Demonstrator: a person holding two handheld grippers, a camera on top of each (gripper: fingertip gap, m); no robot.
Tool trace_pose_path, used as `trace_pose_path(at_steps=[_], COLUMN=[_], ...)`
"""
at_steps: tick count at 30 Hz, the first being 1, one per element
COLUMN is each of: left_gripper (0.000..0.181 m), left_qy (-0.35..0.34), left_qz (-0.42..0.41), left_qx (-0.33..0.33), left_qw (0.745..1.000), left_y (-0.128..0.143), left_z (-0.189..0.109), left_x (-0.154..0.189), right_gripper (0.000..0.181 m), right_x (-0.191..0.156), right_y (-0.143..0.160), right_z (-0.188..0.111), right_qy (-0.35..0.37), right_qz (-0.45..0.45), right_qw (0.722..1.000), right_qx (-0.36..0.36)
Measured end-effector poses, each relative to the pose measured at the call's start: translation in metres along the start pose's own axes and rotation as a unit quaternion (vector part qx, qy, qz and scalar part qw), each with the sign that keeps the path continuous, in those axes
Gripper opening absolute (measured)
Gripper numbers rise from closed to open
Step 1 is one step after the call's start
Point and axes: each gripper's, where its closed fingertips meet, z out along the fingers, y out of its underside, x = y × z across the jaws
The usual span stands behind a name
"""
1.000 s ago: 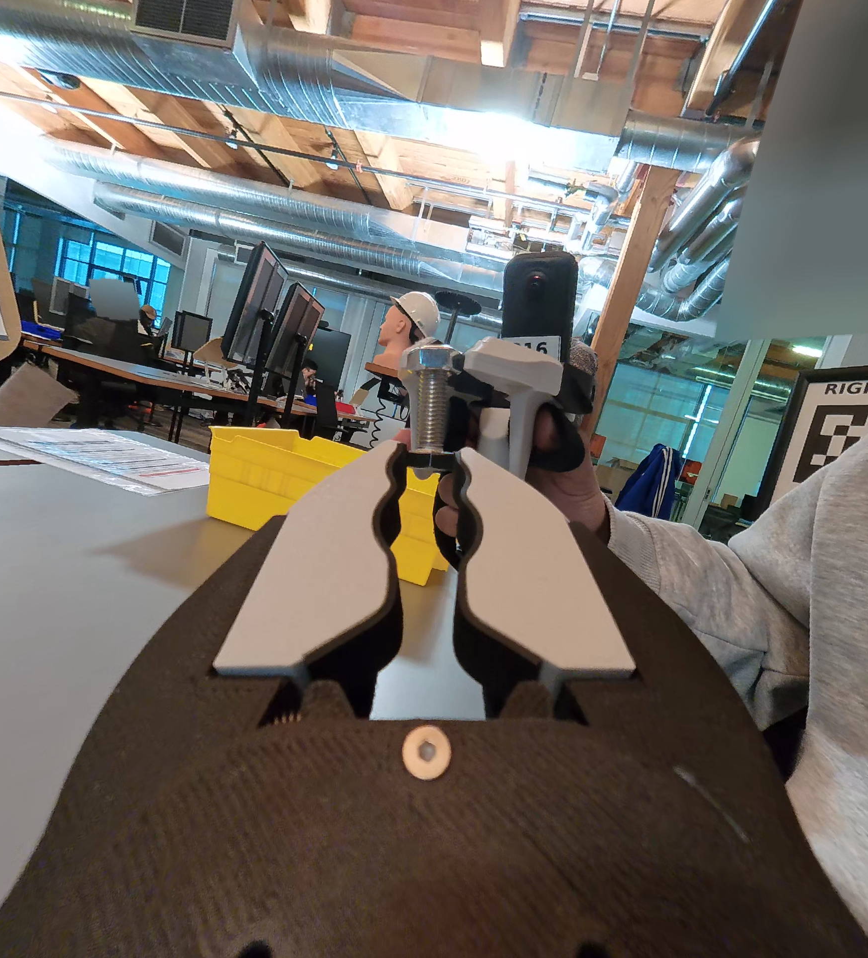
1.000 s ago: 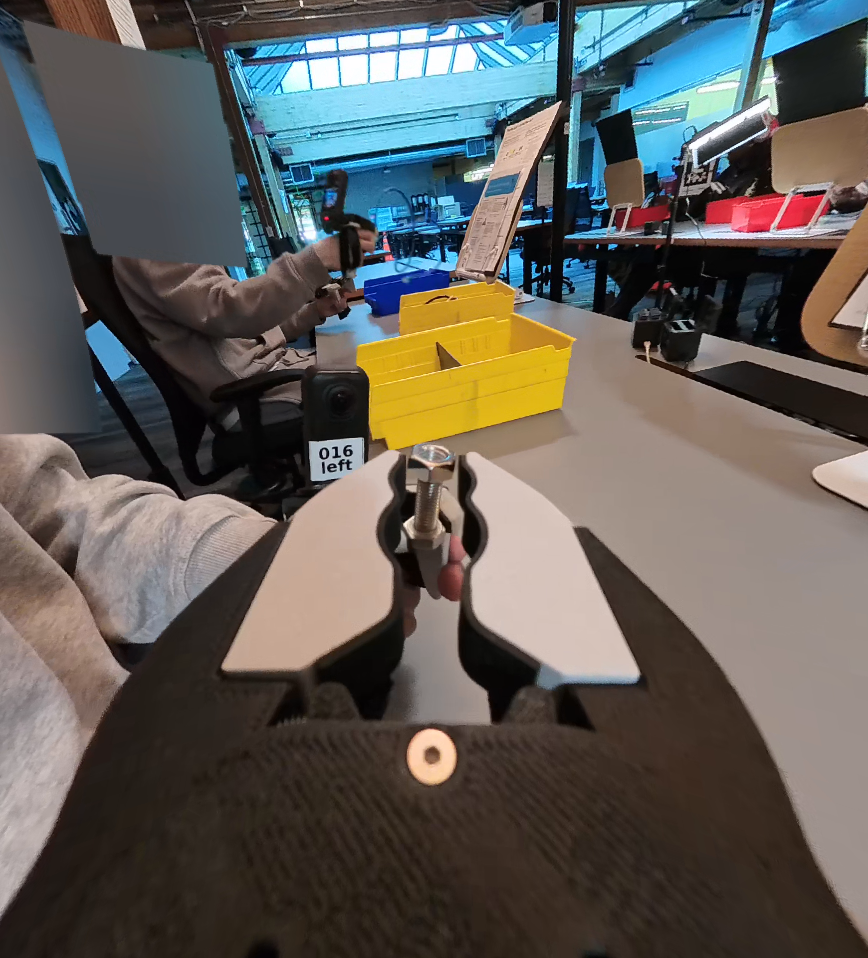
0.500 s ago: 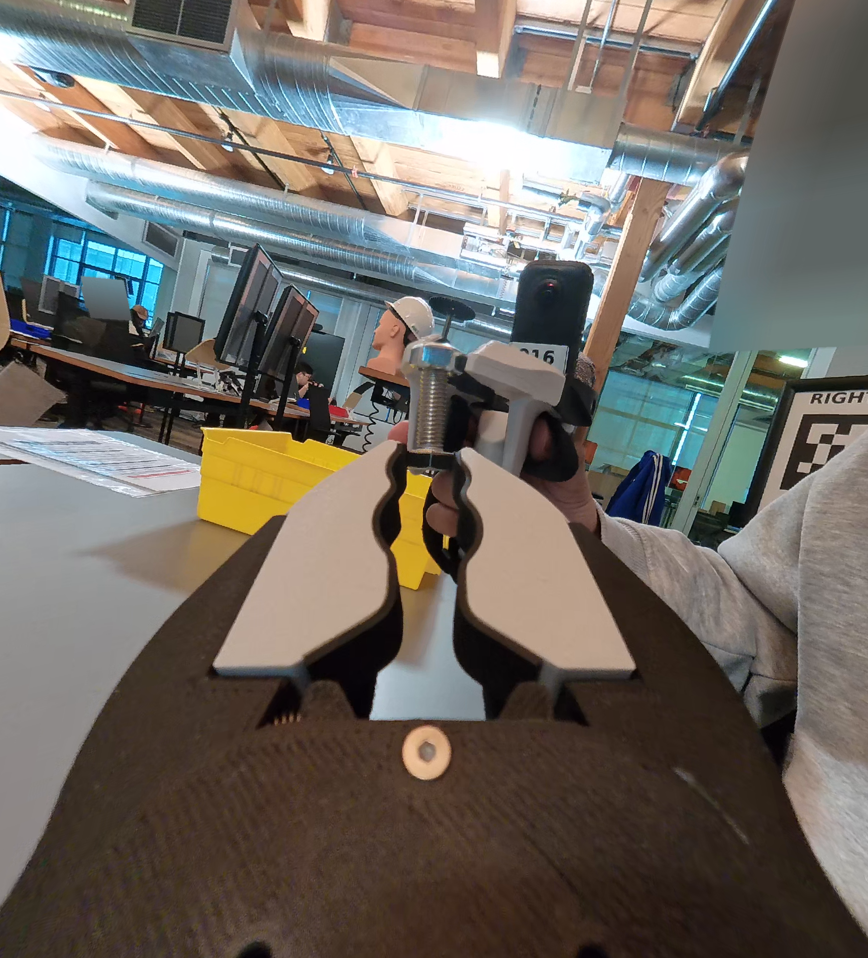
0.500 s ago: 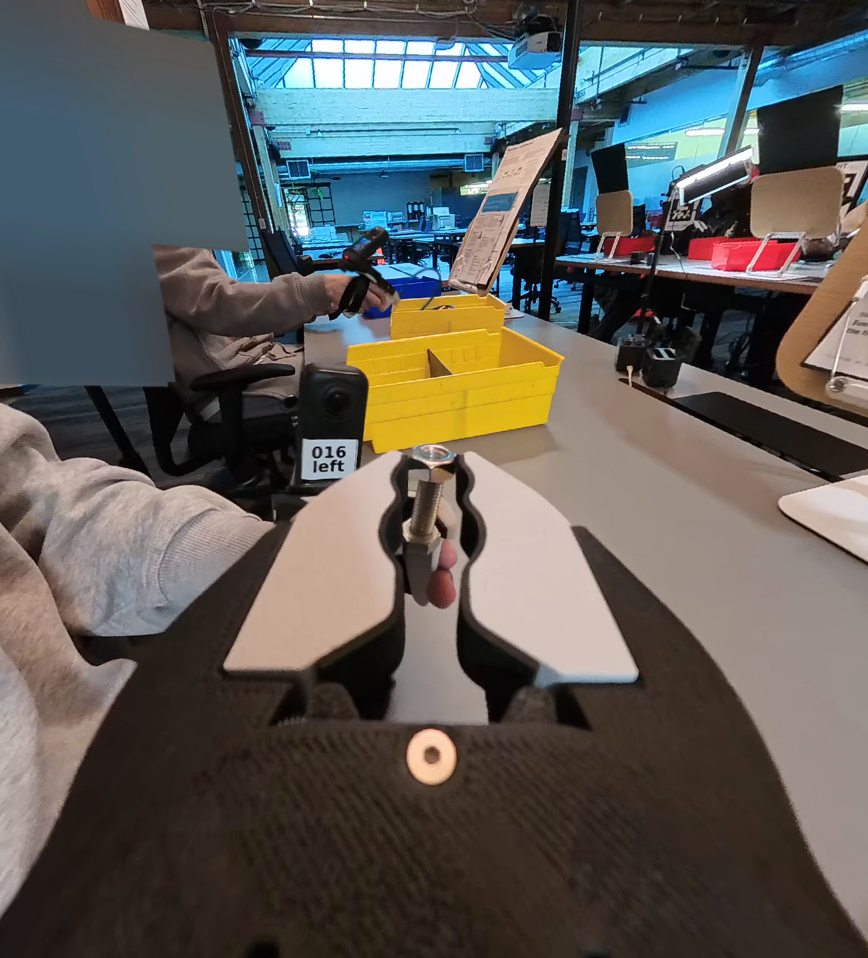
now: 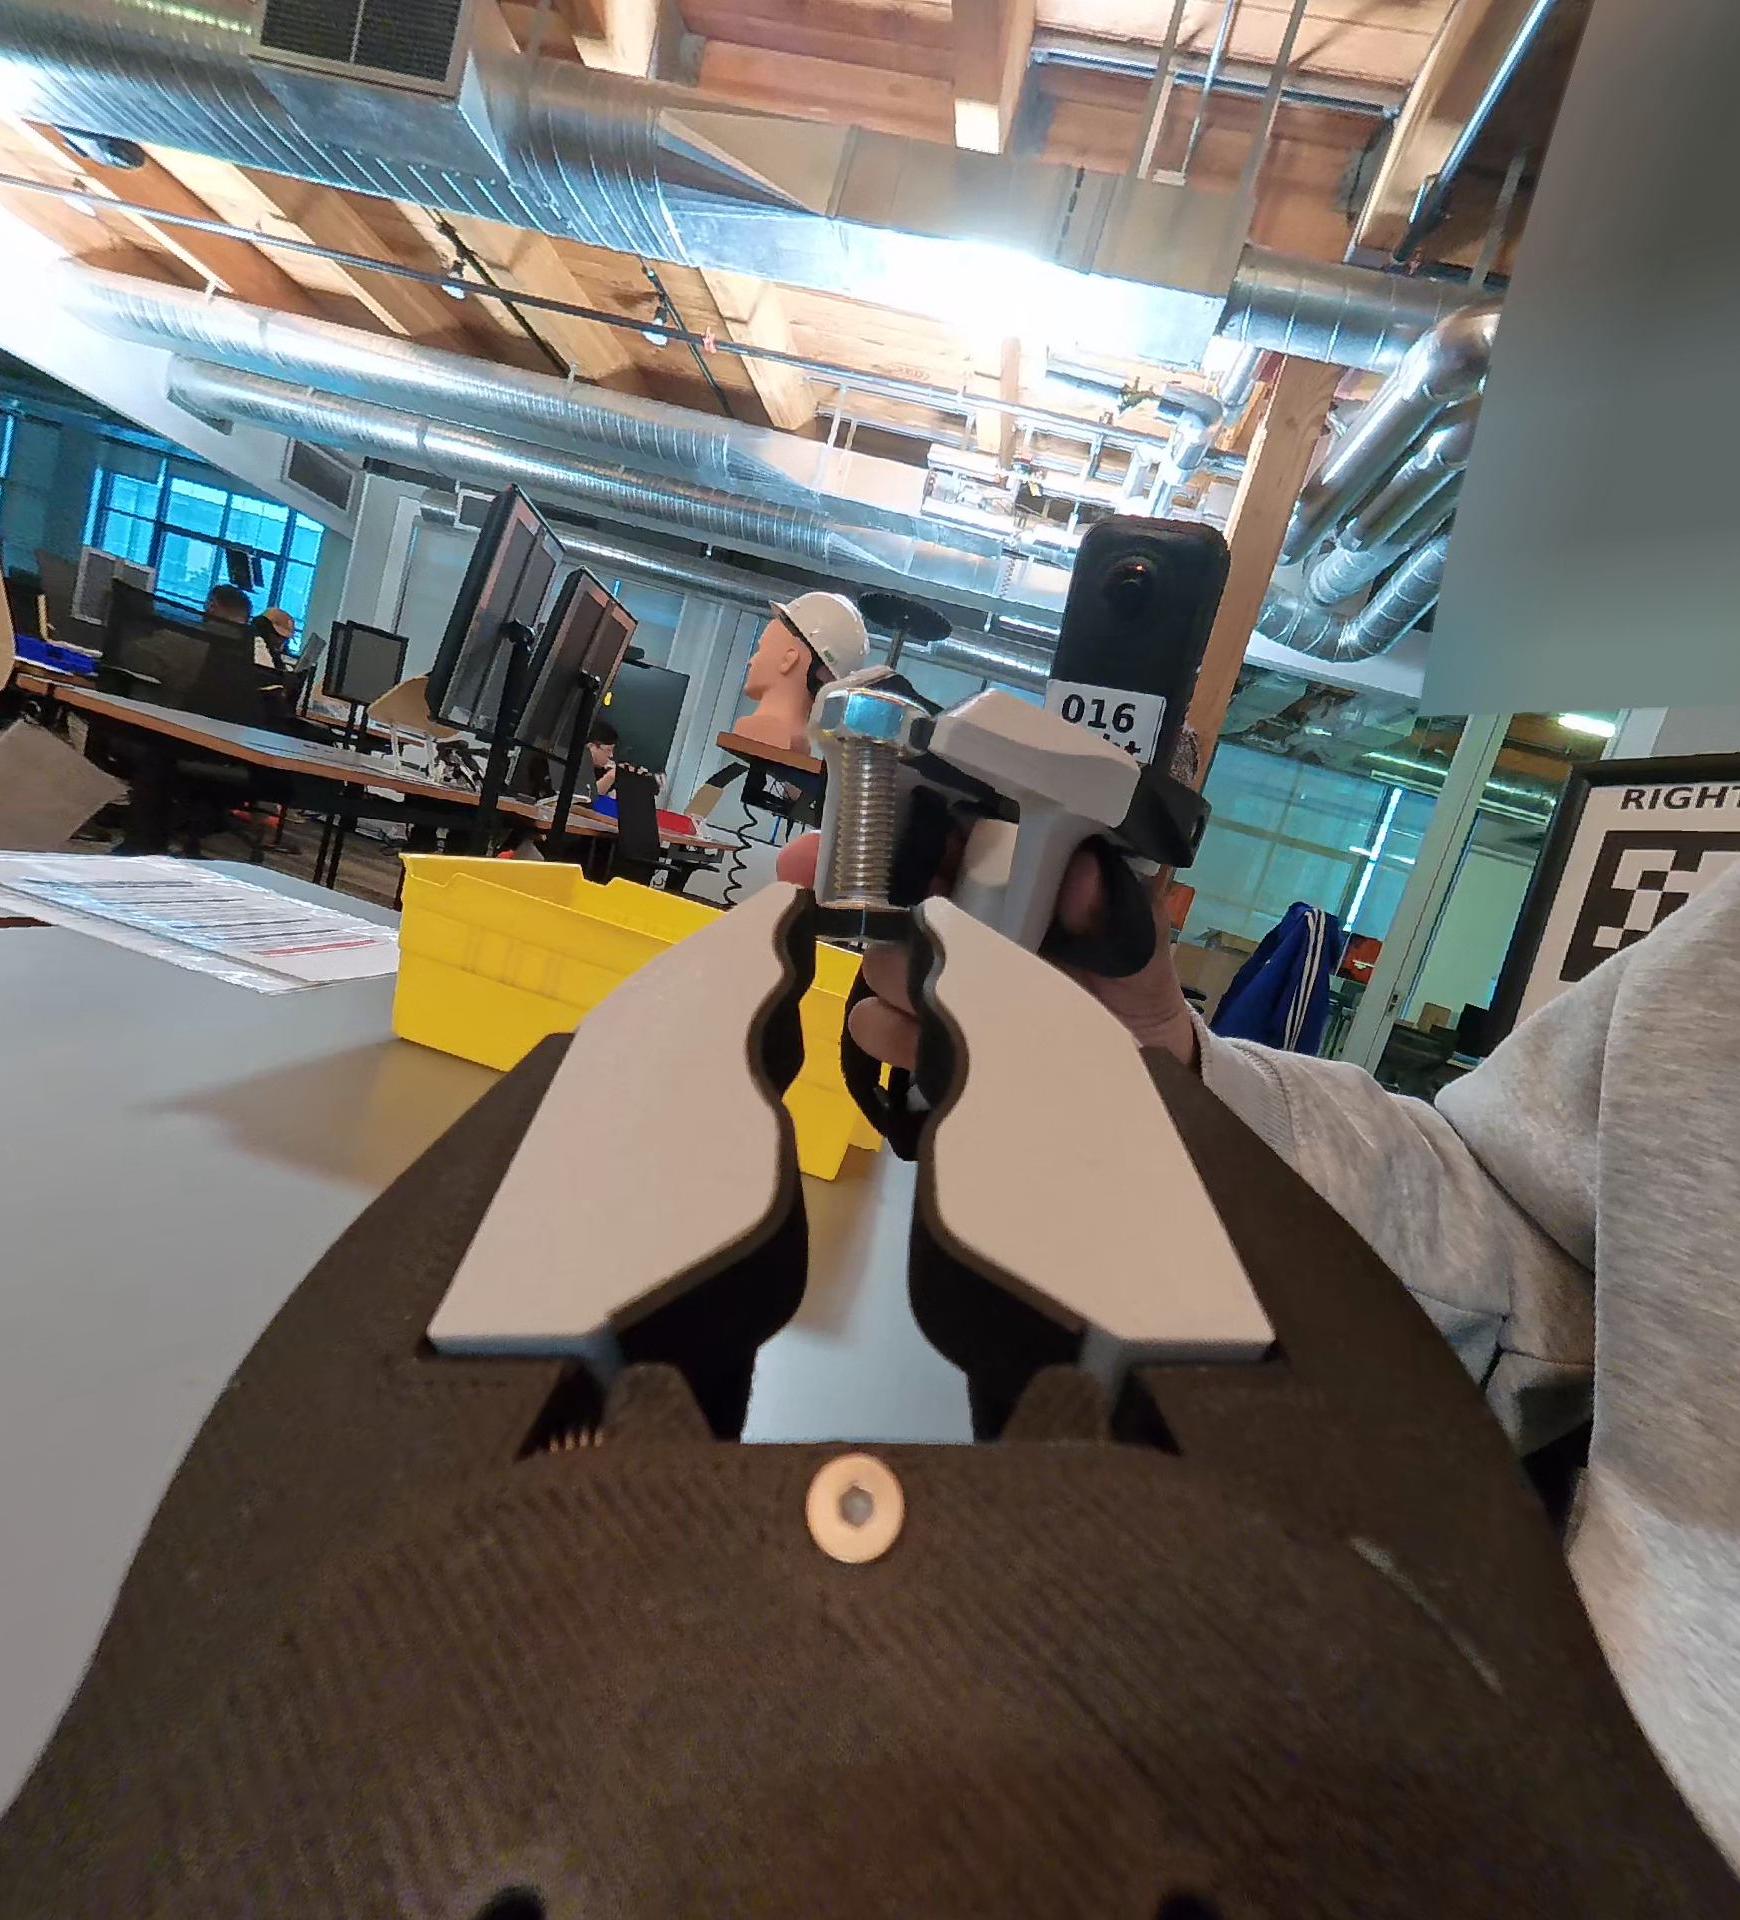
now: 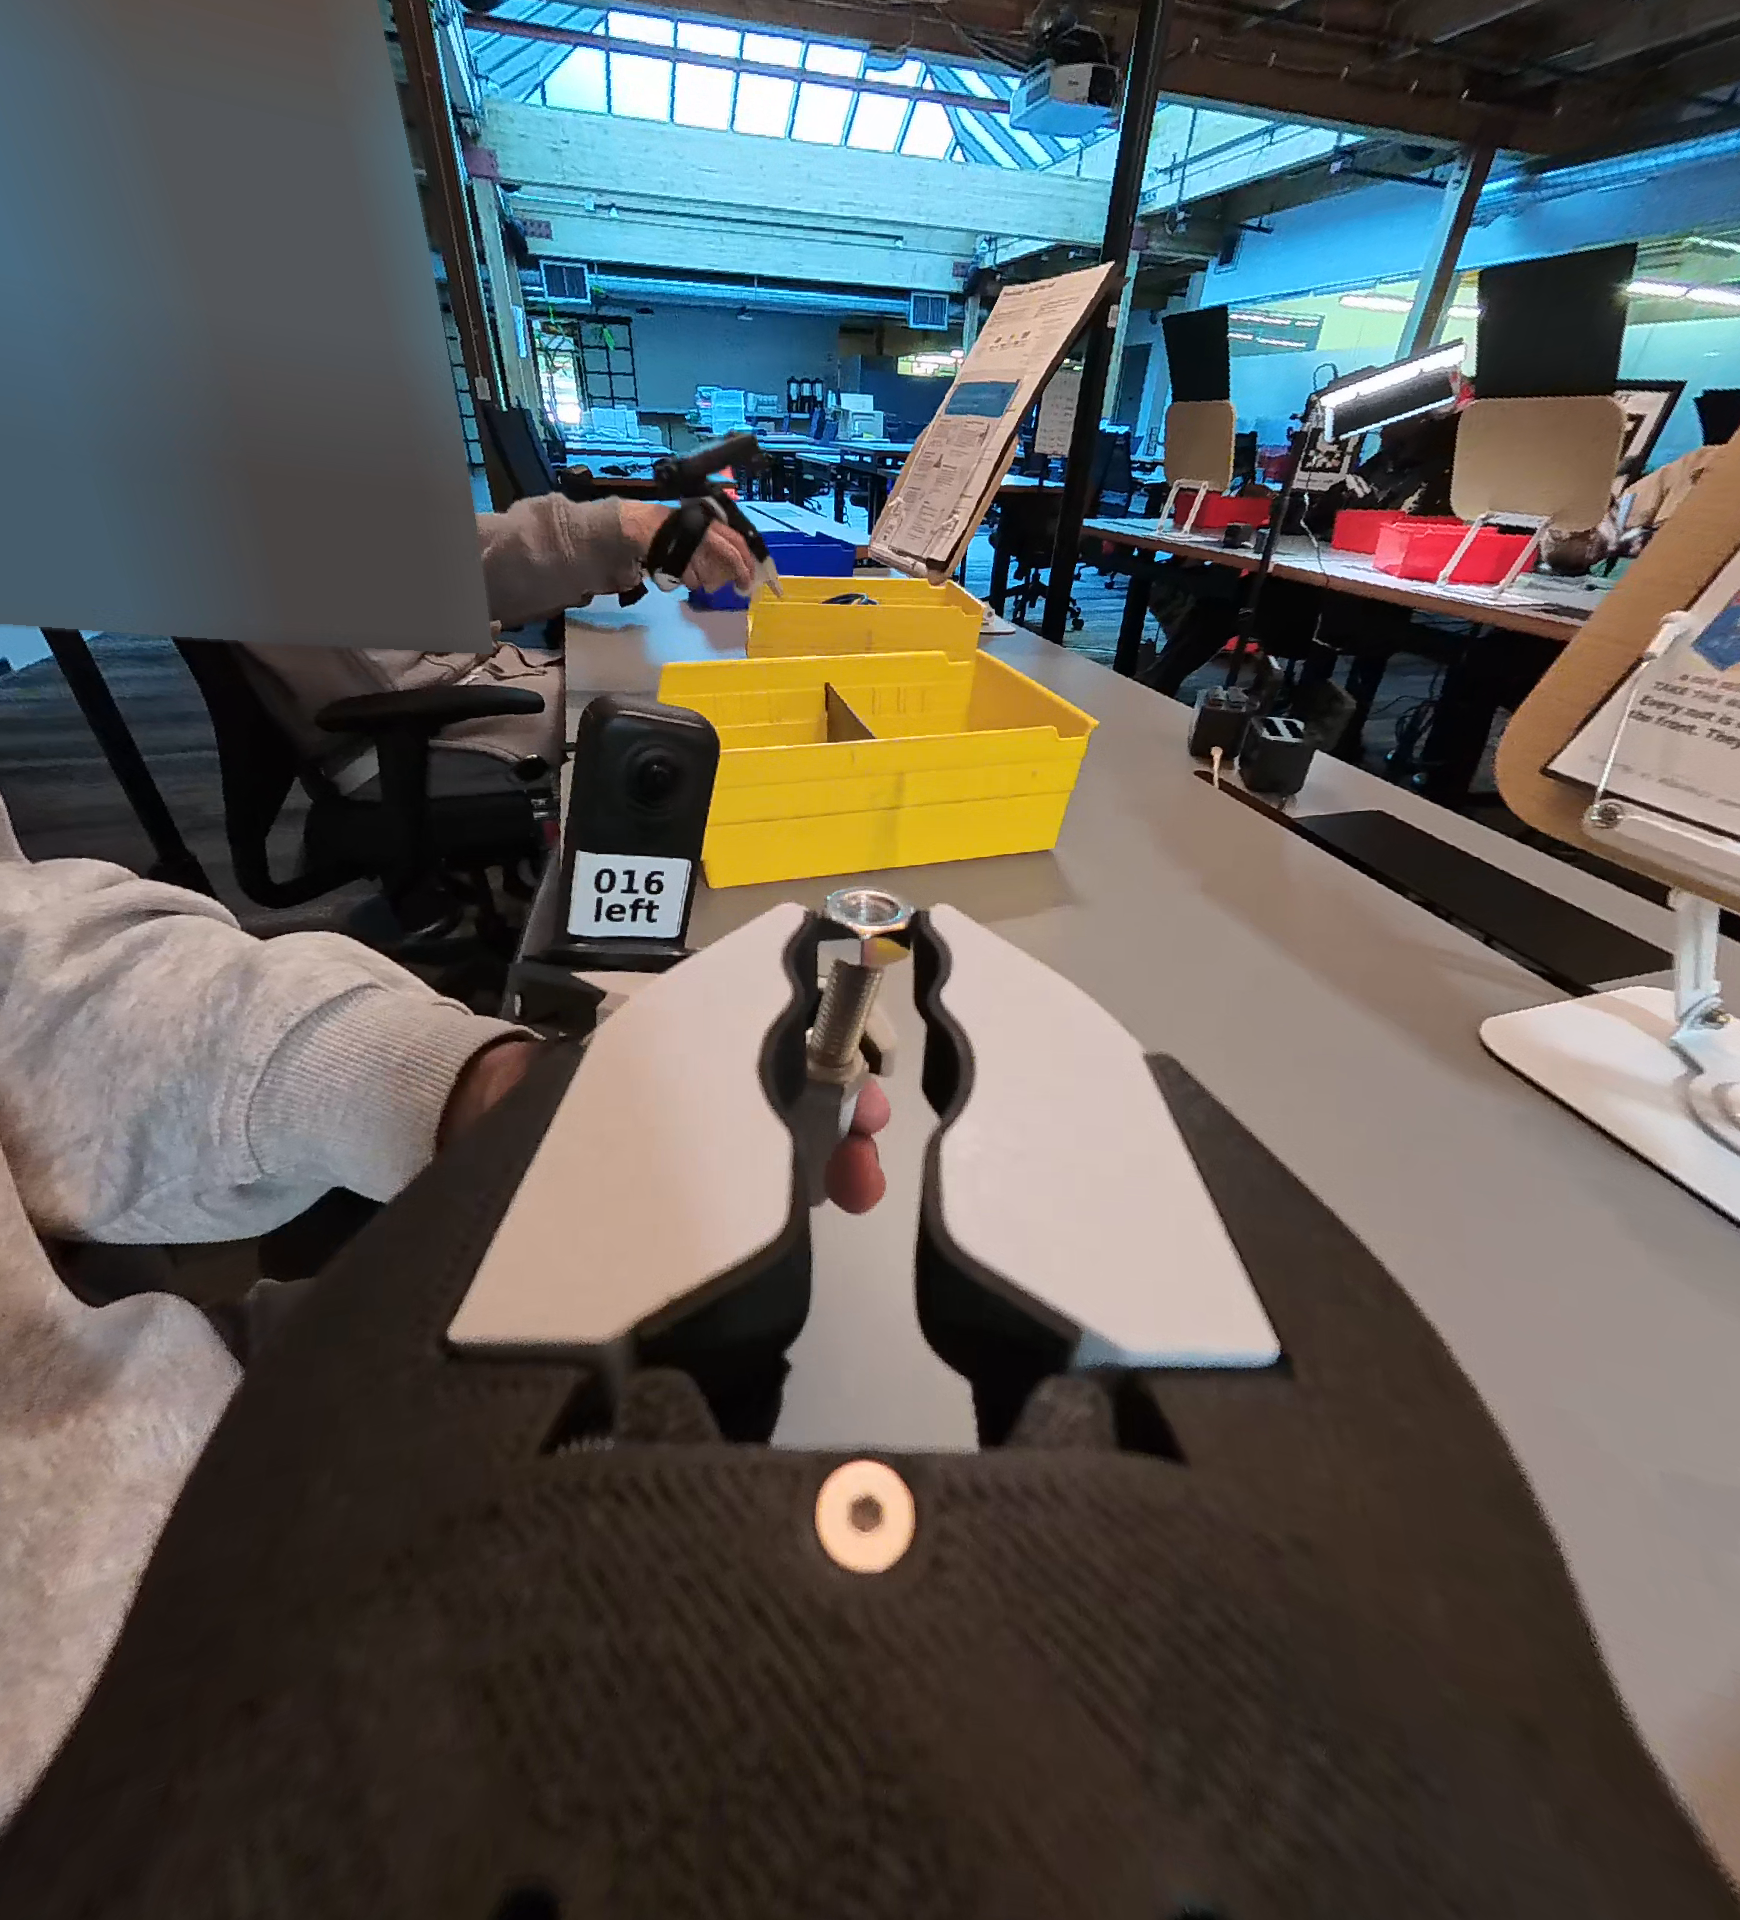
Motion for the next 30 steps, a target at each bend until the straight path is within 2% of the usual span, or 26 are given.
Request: trace_pose_path(at_steps=[22,30], left_gripper=[0.017,0.017], left_qy=[-0.002,-0.003], left_qz=[0.003,0.004], left_qx=[0.0,0.0], left_qw=[1.0,1.0], left_y=[-0.0003,-0.0005], left_z=[-0.0003,-0.0008], left_x=[-0.0008,-0.0013], right_gripper=[0.017,0.024], right_x=[0.0009,0.0018], right_y=[0.0004,-0.0008], right_z=[0.0002,0.0001], right_qy=[-0.002,-0.005], right_qz=[0.01,0.023], right_qw=[1.0,1.0], right_qx=[0.0,0.006])
